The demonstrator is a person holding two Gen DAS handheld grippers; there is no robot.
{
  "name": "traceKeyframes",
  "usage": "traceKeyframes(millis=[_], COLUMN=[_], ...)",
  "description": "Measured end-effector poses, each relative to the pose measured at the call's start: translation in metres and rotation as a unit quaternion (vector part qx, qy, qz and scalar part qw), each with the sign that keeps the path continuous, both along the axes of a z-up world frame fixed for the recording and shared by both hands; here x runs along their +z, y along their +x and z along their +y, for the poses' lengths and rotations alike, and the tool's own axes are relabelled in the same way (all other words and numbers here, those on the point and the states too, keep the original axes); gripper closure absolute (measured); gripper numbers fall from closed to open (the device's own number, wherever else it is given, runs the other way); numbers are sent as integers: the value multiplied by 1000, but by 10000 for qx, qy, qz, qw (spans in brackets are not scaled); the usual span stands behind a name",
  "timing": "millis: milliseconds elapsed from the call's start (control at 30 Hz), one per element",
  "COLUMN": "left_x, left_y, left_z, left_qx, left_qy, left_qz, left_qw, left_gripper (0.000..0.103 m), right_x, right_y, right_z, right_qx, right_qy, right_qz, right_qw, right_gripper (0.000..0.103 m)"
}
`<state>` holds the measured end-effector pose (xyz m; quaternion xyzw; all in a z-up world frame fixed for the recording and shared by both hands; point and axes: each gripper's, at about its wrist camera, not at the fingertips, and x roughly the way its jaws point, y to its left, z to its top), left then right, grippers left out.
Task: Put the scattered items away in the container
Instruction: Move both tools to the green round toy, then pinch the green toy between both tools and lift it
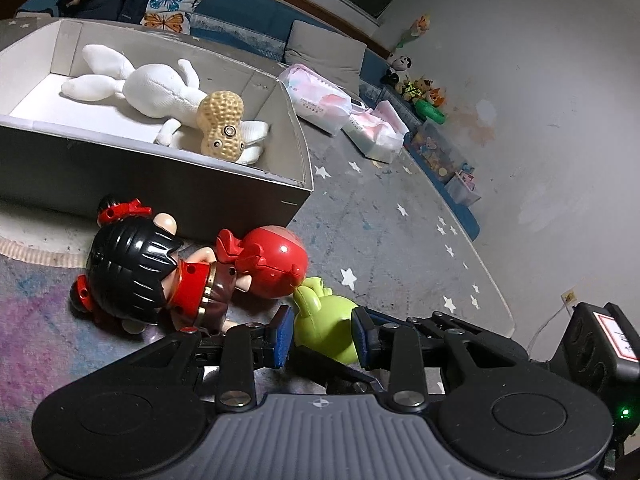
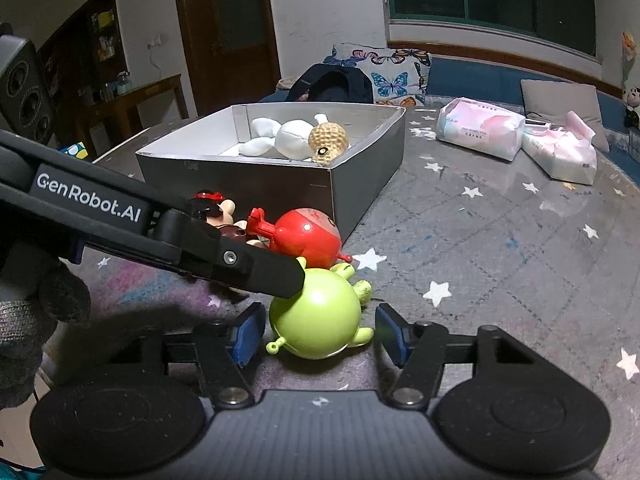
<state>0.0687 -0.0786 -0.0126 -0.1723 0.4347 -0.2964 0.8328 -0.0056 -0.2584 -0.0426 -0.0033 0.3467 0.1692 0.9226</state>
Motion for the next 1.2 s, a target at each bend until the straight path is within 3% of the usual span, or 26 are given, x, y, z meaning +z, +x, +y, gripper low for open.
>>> traceKeyframes(millis=[533, 933, 1200], left_x=[-8, -8, -11], left_y=[5, 2, 5], left_z=[-2, -1, 3], left_qx=[6, -34, 64], left_qy=[-261, -262, -401], left_qz=[277, 191, 340], left_qw=[9993, 9995, 9986], left_gripper=[66, 67, 65], right_x=[-1, 0, 1], right_y=[-3, -4, -3], right_z=[-1, 2, 4], right_qx=[-28, -41, 13], right_qy=[21, -57, -126], right_qz=[-48, -89, -153], right_qw=[10000, 9999, 9998], right_gripper=[48, 48, 50])
